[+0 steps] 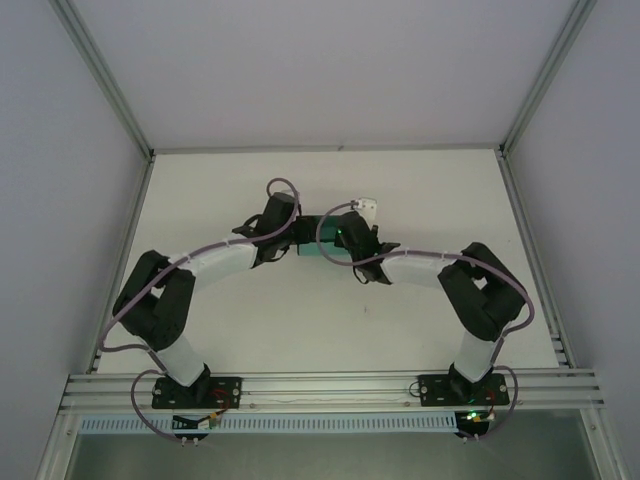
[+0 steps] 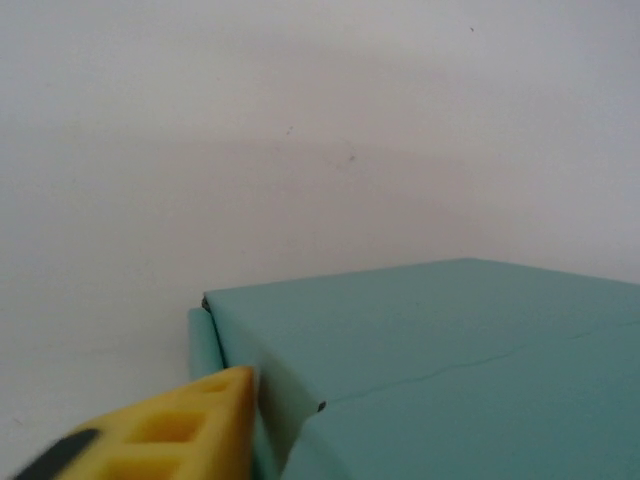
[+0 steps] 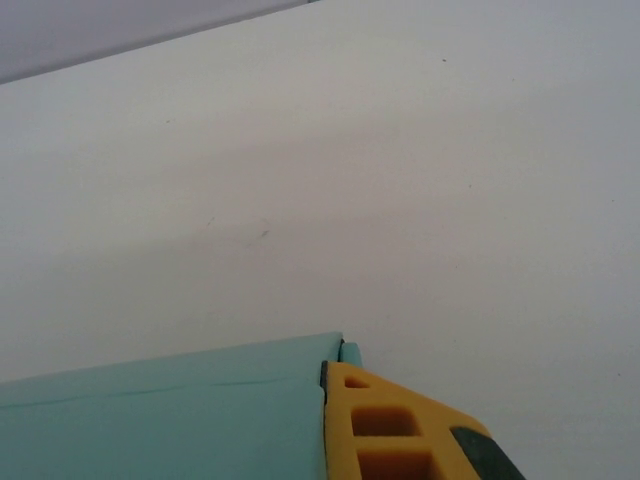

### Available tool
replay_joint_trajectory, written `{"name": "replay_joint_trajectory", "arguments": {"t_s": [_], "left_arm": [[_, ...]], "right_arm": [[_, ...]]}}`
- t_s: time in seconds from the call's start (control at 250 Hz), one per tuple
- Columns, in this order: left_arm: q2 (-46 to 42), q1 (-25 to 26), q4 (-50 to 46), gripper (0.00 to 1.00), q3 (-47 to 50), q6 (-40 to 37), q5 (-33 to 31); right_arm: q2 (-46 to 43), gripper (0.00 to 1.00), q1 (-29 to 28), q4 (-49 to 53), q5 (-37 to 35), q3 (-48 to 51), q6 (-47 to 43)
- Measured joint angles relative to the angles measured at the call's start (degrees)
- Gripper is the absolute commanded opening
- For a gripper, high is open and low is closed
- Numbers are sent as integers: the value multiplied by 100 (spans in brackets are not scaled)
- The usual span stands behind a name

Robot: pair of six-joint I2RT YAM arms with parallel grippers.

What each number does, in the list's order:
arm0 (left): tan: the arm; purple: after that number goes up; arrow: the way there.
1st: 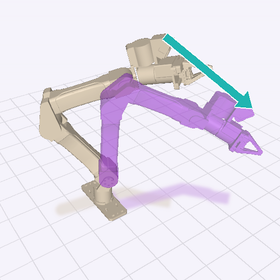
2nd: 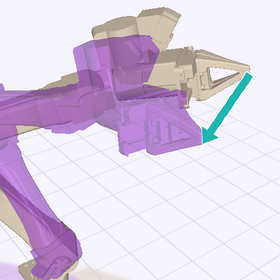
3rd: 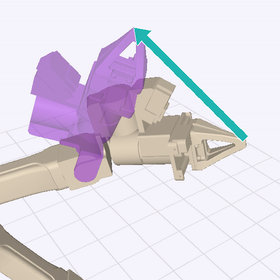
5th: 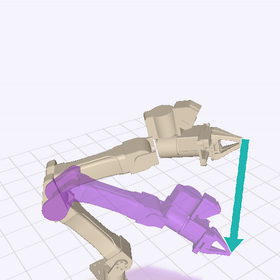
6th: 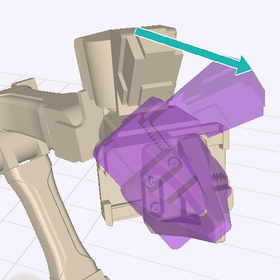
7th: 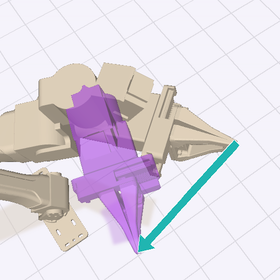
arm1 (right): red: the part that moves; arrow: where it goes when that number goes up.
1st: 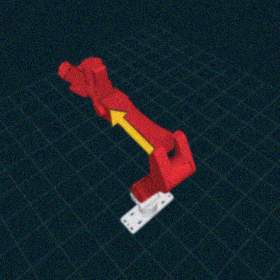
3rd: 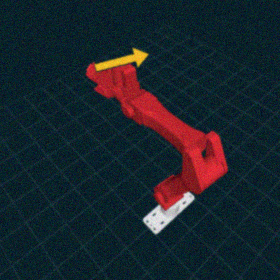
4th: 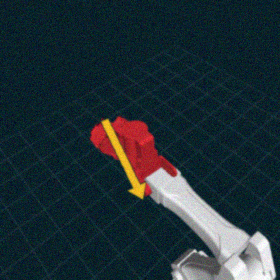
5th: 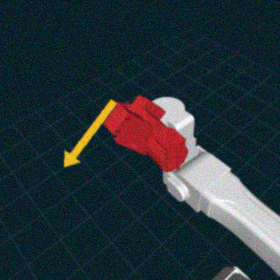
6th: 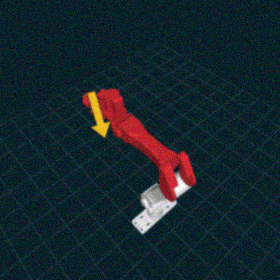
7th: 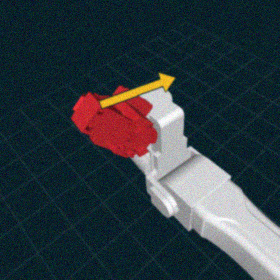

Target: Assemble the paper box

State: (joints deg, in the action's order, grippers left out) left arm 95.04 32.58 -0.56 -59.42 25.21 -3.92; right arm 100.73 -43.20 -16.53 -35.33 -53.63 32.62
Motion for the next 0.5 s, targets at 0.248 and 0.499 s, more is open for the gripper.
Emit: {"name": "replay_joint_trajectory", "arguments": {"t_s": [0.248, 0.499], "left_arm": [[-824, 2, -938, 100, -33, 120, -7], [-1106, -588, -1453, 100, -275, 704, 376]], "right_arm": [[-74, 11, -118, -629, -107, 413, -334], [37, 14, -433, -1250, -197, 754, -866]]}}
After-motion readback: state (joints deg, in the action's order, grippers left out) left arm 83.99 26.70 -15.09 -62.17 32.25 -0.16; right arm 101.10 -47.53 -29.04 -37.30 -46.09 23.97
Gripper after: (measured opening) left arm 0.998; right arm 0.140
